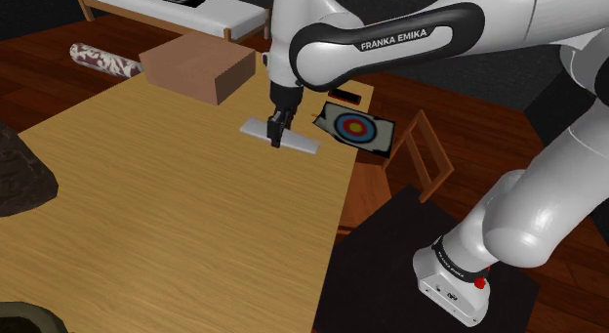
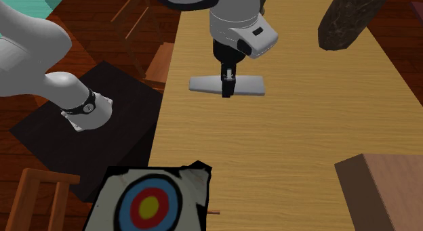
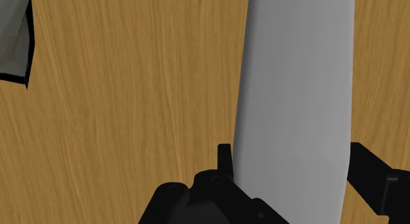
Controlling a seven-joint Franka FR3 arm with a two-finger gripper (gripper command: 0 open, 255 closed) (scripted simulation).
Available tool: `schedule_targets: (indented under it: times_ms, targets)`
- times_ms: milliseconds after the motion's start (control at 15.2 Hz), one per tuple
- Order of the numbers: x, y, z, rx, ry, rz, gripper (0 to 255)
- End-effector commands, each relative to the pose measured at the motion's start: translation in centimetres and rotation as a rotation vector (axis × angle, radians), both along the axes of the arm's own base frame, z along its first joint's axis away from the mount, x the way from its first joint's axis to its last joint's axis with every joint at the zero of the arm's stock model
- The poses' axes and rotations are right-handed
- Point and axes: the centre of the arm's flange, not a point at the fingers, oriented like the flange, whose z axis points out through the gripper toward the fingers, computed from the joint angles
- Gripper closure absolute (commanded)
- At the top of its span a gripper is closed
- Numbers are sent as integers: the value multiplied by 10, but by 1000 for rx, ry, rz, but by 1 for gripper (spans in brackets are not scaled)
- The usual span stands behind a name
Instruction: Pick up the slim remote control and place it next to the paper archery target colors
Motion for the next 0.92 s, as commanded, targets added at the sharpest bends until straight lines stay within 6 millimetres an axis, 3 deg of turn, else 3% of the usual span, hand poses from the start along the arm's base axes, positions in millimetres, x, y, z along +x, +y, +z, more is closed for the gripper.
schedule_targets:
  times_ms: [0,66,858]
  targets:
    - [-8,-27,2,1,0,1,255]
    - [-14,-49,2,1,0,1,255]
    - [-14,-49,-61,1,0,1,255]
